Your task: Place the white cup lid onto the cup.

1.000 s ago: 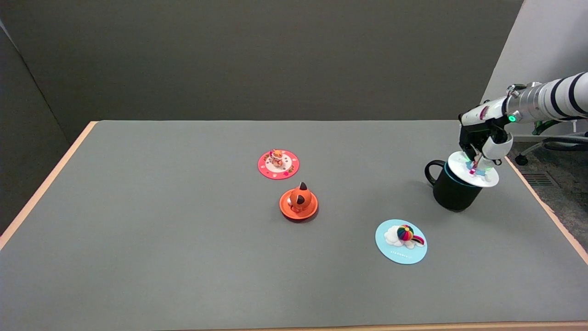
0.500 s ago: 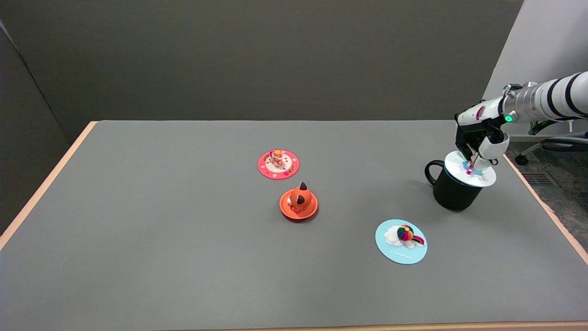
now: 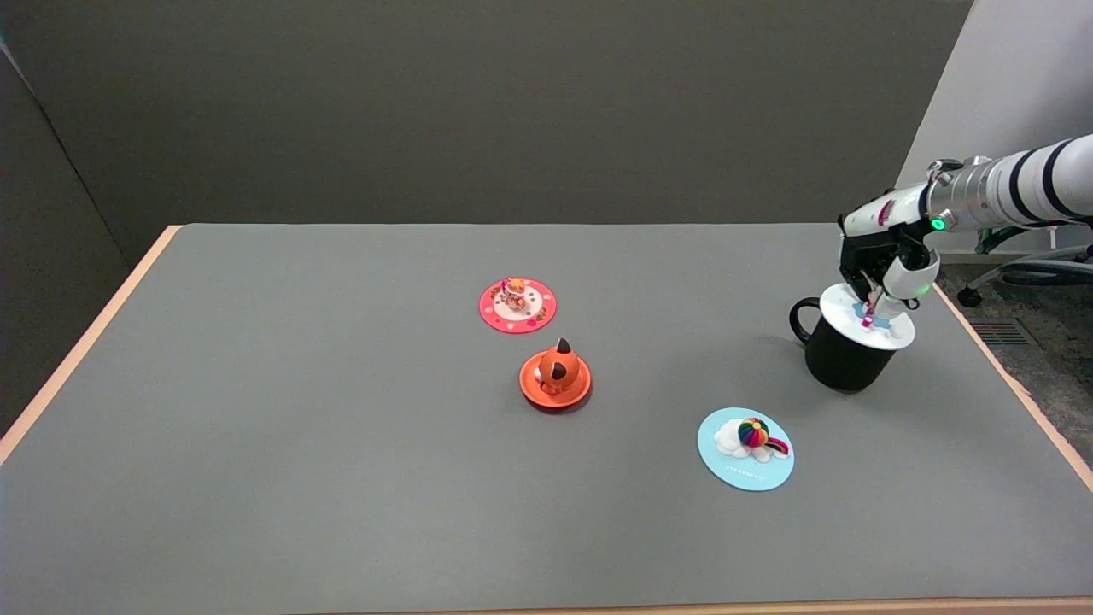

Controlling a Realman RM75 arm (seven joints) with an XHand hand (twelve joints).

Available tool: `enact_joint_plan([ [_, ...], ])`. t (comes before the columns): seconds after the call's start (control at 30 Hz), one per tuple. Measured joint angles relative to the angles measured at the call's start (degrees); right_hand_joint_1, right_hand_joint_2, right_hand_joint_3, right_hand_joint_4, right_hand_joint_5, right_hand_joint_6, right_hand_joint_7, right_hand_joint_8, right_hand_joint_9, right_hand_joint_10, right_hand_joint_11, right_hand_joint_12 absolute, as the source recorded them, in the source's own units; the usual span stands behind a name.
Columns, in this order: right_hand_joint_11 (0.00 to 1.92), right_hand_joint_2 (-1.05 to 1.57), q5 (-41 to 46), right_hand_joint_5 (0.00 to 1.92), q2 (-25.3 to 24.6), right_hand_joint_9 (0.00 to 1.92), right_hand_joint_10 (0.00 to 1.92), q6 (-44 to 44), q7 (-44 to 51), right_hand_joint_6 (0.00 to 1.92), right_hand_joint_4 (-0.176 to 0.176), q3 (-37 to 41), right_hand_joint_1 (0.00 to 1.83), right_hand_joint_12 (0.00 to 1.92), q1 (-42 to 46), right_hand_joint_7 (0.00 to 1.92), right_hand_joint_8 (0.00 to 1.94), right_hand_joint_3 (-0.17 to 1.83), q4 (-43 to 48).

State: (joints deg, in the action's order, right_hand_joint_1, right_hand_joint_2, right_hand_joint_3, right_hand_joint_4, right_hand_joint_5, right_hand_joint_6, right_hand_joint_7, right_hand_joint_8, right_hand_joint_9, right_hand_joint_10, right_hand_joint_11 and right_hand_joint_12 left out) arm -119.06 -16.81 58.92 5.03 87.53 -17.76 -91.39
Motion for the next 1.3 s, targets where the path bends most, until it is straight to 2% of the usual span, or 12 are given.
enact_joint_plan([
  [0.1,0.63,1.04,0.0,0.88,0.0,0.79,1.08,-0.2,-0.1,1.05,-0.023,-0.2,1.21,0.84,0.0,0.92,1.26,0.24,0.0],
  [0.13,0.62,1.05,0.0,0.87,0.0,0.76,1.08,-0.3,-0.2,1.1,0.01,-0.3,1.15,0.81,0.0,0.9,1.23,0.25,0.0],
  [0.17,0.62,1.03,0.0,0.85,0.0,0.76,1.05,-0.4,-0.3,1.21,0.115,-0.3,0.99,0.79,0.0,0.87,1.06,0.3,0.0],
  [0.2,0.61,1.04,0.0,0.85,0.0,0.76,1.04,-0.4,-0.4,1.21,0.11,-0.4,0.99,0.78,0.0,0.86,1.06,0.29,0.0],
  [0.3,0.57,1.07,0.0,0.85,0.0,0.73,1.0,-0.6,-0.7,1.2,0.041,-0.6,1.02,0.71,0.0,0.82,1.05,0.25,0.0],
  [0.37,0.57,1.07,0.0,0.85,0.0,0.73,0.98,-0.7,-0.8,1.19,0.031,-0.7,1.02,0.7,0.0,0.81,1.03,0.24,0.0],
  [0.8,0.58,1.06,0.1,0.89,0.0,0.72,0.95,-1.3,-1.3,1.13,0.025,-1.0,1.04,0.62,0.1,0.82,1.0,0.21,0.3],
  [0.9,0.57,1.06,0.1,0.89,0.0,0.72,0.91,-1.3,-1.4,1.13,0.025,-1.0,1.05,0.61,0.2,0.85,0.87,0.21,0.4],
  [0.97,0.55,1.07,0.1,0.87,0.0,0.72,0.84,-1.4,-1.4,1.15,0.002,-1.1,1.04,0.62,0.2,0.88,0.75,0.22,0.5],
  [1.03,0.56,0.73,0.1,0.9,0.0,0.74,0.68,-1.5,-1.5,0.42,-0.08,-1.1,0.91,0.53,0.2,0.95,0.47,0.74,0.5],
  [1.13,0.55,0.69,0.1,0.87,0.0,0.76,0.49,-1.5,-1.5,0.38,-0.1,-1.1,0.9,0.54,0.2,0.97,0.31,0.77,0.5],
  [1.3,0.51,0.62,0.1,0.82,0.0,0.77,0.23,-1.5,-1.5,0.36,-0.096,-1.1,0.88,0.57,0.2,0.9,0.22,0.86,0.6],
])
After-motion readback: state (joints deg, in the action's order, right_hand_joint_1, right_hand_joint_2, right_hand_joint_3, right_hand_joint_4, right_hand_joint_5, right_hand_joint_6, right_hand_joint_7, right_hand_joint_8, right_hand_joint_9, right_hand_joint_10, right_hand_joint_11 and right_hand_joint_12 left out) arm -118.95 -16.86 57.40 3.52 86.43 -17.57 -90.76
